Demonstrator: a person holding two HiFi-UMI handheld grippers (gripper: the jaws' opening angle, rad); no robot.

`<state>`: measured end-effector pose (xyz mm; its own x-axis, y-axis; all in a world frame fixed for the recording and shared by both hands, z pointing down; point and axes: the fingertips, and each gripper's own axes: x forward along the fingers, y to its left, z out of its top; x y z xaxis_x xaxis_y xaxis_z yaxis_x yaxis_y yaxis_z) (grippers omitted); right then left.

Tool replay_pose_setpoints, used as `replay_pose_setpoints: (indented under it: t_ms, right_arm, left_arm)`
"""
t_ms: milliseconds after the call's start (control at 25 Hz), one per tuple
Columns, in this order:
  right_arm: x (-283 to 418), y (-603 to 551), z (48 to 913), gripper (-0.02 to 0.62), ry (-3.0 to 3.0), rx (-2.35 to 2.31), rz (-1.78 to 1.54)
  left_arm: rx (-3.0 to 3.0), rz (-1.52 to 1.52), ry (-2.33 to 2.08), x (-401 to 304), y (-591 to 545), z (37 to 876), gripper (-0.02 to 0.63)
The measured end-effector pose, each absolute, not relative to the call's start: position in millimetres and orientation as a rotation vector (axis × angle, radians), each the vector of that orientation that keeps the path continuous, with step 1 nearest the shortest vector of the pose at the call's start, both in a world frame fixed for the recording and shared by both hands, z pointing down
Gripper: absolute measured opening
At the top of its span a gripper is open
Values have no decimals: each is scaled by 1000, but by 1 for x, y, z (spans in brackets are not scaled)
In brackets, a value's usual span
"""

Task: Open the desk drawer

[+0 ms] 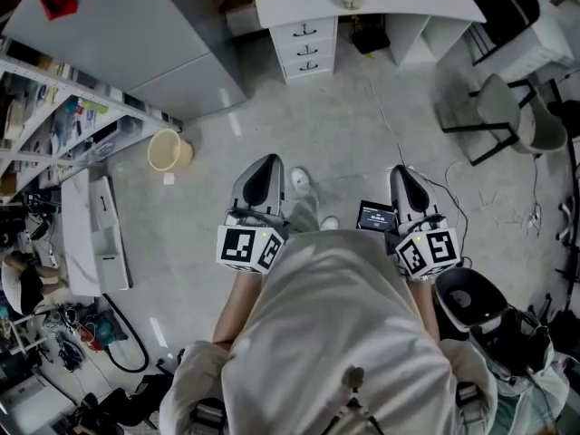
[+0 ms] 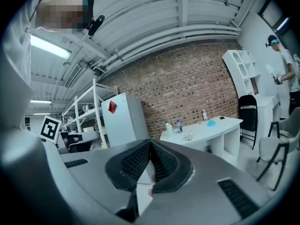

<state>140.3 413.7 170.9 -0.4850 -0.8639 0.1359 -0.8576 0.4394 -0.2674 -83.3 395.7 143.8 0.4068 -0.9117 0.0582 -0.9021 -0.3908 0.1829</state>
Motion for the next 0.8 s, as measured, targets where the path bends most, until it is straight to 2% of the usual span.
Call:
replay_pose_setpoints:
  t_ms: [480,800]
  right_arm:
    - [113,264,152,26,2631,-1637,-424]
    - [89,188,160,26,2575,-1654,-494]
  left_arm:
    - [2495,-144,-1518,-99,232,144,8]
    - [2577,-65,-1482,-122,158,147,8]
